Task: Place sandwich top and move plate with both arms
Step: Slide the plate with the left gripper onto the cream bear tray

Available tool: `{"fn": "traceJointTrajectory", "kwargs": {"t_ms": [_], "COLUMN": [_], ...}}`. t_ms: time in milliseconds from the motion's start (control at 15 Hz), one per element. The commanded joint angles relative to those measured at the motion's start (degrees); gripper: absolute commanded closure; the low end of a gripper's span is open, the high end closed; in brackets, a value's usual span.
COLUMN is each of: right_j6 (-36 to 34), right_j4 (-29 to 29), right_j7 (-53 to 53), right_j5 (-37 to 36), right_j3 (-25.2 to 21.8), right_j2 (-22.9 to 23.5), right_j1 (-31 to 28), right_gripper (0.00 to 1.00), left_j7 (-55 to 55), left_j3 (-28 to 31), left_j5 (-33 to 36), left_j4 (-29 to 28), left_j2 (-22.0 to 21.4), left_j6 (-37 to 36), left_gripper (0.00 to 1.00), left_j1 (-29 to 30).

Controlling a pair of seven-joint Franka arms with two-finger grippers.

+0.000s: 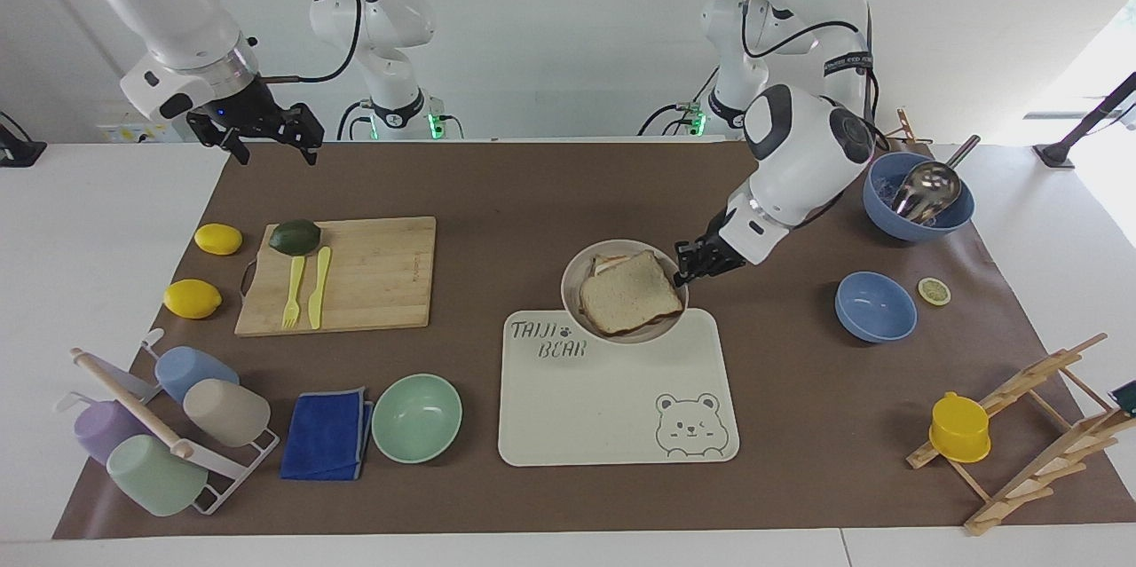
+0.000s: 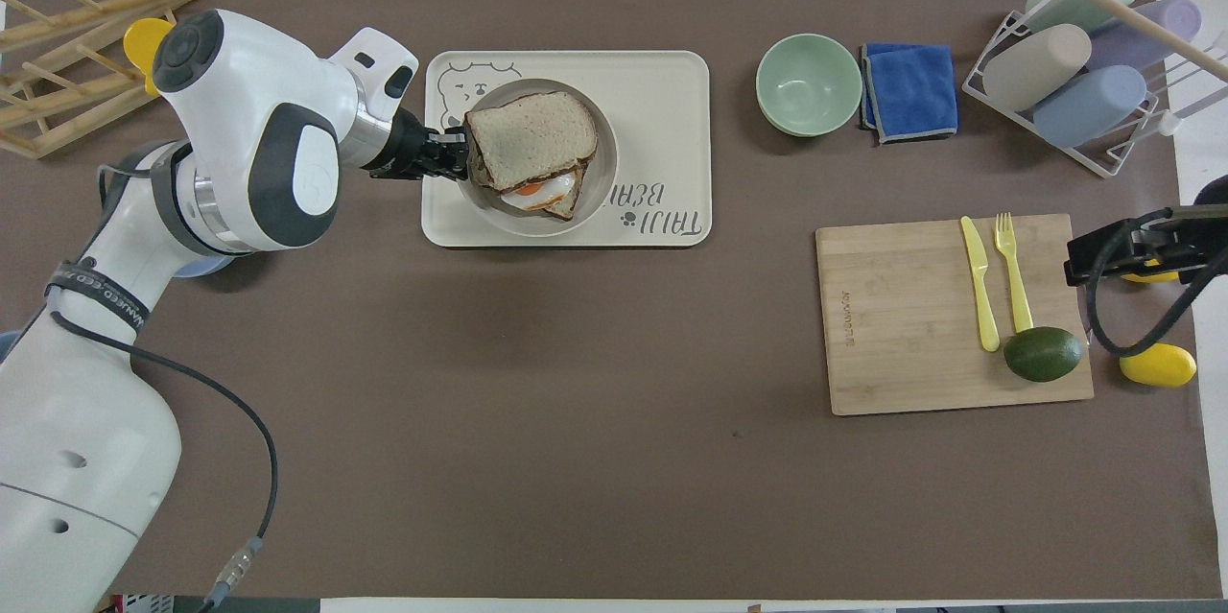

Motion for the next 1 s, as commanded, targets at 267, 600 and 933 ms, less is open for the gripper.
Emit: {"fn": "traceJointTrajectory", "kwargs": {"t_ms": [267,600,933], "right_j6": [-0.61,-0.96,-1.05], "right_j4": [0.16,0.07,0.07], "right_j7": [-0.42,-0.16,-0.42], "right_j5": [1.29,-0.39,0.14], "right_j3": [0.6,-0.27,-0.36], "right_j2": [-0.01,-0.01,-0.01], "right_j1": [-1.2,-4.96,-5.95], "right_gripper": [0.0,0.0,0.0], "left_j7": [4.56,4.56,4.04], "left_j3": [-0.41,-0.41,-0.24], "left_j5": [1.18,1.0,0.92], "left_j4": [2.97,2.7,2.88], "left_j2": [4.26,4.17,0.5], "left_j6": [3.82,3.66,-0.12], "left_gripper": [1.0,0.0,0.0], "left_j1": [0.48,1.09,4.16]}}
